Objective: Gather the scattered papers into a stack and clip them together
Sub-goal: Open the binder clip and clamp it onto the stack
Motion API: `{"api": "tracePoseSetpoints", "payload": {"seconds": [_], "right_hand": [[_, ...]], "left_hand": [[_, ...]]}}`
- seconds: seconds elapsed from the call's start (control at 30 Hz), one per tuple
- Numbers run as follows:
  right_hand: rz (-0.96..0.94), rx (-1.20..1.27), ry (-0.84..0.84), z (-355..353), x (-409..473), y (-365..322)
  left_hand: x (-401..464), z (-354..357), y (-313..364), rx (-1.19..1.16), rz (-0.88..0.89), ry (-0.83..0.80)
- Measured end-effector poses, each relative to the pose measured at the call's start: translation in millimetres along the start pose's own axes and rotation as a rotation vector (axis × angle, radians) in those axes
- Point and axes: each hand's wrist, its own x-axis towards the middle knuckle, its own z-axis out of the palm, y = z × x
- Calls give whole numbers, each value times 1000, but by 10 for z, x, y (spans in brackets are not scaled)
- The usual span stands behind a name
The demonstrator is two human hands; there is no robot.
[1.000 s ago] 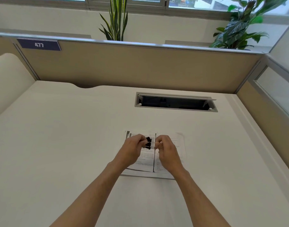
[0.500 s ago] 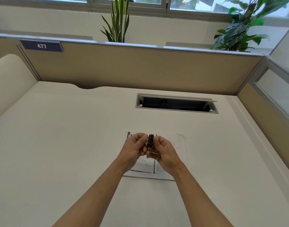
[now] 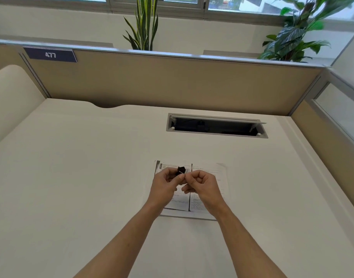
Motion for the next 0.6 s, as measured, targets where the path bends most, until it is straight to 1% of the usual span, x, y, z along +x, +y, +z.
{"api": "tracePoseSetpoints", "payload": {"seconds": [0.2,0.33,0.4,0.47,0.53,0.6], "right_hand": [[32,-50,1,-106,4,-6],[62,-149,-54,-188,45,-10],[52,-204,-61,-220,60,2],[11,-274,-26,-256,75,42],[-39,-336,54,-307,80,124],[-91,-433,191,-369,66,218]], "left_hand": [[-3,-46,-33,-50,-56,-57],[26,-52,-41,-53,-85,-92],[30,-40,-62,-43,-98,-85],[30,-40,-103,-14,-106,-68],[51,-56,-189,129,-102,12],[74,-109,-279,457,-94,156]]}}
